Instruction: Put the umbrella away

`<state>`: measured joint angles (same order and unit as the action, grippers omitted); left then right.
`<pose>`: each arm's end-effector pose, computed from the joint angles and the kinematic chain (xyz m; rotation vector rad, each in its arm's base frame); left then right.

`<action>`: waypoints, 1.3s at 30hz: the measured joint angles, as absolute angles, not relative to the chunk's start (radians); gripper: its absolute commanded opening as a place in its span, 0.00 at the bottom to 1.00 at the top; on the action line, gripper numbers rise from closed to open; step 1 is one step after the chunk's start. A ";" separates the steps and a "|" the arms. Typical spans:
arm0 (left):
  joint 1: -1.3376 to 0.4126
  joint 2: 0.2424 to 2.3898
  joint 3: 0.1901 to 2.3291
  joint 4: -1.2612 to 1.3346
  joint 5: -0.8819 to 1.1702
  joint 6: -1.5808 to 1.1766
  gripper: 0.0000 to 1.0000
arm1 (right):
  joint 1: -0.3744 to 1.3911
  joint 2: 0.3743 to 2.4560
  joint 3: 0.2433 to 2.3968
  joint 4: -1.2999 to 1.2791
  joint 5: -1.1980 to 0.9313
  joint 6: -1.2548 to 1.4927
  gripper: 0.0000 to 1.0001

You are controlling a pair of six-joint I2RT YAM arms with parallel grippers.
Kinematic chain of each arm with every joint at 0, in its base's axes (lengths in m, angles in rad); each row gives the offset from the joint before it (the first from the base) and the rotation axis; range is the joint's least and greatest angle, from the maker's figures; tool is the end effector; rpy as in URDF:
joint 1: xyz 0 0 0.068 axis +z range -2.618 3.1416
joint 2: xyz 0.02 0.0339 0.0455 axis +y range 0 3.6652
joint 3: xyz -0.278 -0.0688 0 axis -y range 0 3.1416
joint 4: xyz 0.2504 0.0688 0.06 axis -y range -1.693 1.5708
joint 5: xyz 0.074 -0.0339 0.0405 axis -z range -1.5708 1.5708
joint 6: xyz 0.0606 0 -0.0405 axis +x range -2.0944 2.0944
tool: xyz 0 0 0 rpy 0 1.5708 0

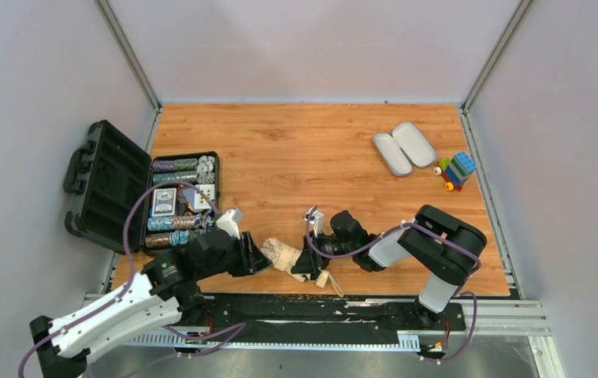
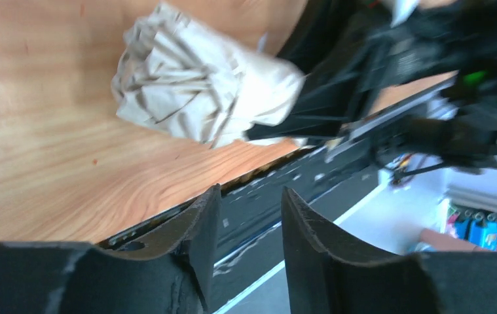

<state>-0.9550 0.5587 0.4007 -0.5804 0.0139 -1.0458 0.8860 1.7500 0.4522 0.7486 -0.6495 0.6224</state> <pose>0.0805 -0.1152 0.1901 -0.1074 2.5368 -0.9542 0.1608 0.2549 0.0983 -0.7576 2.2995 1.4967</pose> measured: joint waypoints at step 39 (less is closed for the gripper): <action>-0.954 0.635 0.766 -0.689 -0.683 -0.771 0.77 | 1.032 1.452 0.884 -0.310 -0.031 0.127 0.00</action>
